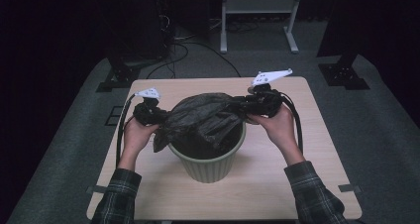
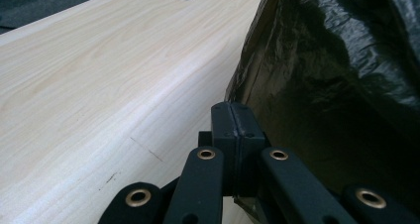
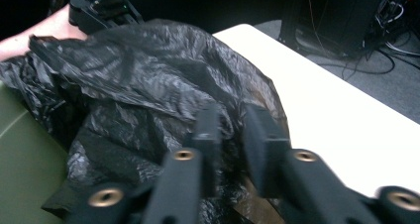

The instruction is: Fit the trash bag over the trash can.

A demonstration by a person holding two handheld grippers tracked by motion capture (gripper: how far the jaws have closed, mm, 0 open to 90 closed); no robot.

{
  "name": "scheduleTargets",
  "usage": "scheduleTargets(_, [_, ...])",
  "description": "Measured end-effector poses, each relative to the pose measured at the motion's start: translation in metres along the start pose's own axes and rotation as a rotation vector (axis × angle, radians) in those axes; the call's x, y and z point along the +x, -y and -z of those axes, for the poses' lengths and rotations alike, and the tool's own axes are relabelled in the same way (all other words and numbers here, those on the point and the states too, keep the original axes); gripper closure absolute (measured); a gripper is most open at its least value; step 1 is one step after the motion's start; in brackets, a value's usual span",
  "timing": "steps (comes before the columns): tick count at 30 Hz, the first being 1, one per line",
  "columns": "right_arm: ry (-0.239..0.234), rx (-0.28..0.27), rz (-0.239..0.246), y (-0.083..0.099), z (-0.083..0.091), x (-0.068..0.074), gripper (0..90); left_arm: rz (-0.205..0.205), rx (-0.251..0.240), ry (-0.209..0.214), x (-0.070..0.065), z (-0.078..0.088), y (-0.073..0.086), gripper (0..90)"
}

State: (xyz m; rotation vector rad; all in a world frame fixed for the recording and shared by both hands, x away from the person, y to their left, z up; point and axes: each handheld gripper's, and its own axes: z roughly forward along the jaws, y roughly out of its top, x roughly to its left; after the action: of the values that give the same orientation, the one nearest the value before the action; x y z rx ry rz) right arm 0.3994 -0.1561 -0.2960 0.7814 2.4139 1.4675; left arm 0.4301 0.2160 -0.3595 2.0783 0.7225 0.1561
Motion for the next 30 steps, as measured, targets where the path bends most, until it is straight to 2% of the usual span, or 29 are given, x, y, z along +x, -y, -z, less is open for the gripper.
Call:
scheduleTargets(2, [-0.005, -0.009, 0.002, 0.001, 0.001, 0.0, 88.5, 0.001, 0.0, 0.003, 0.0, -0.001, 0.0, 89.8])
scheduleTargets(3, [-0.007, -0.009, 0.005, 0.001, 0.002, 0.001, 89.5, 0.001, 0.0, 0.003, 0.0, -0.001, 0.0, 89.7])
scheduleTargets(11, [-0.039, -0.046, 0.017, 0.008, 0.025, 0.011, 89.7, 0.002, 0.006, 0.003, 0.0, 0.0, 0.0, 89.8])
scheduleTargets(21, [-0.082, -0.052, 0.019, 0.027, 0.047, 0.027, 89.7, 0.01, 0.005, 0.001, 0.0, 0.003, 0.0, 89.8])
scheduleTargets(24, [-0.102, -0.048, 0.016, 0.031, 0.052, 0.032, 89.8, 0.01, 0.005, 0.003, 0.0, 0.004, 0.0, 89.8])
scheduleTargets(27, [-0.15, -0.049, 0.002, 0.034, 0.056, 0.037, 89.8, 0.009, 0.006, 0.002, 0.0, 0.005, 0.0, 89.8])
scheduleTargets(30, [-0.163, -0.03, 0.014, 0.037, 0.058, 0.044, 89.8, 0.012, 0.003, 0.002, 0.0, 0.006, 0.0, 89.8])
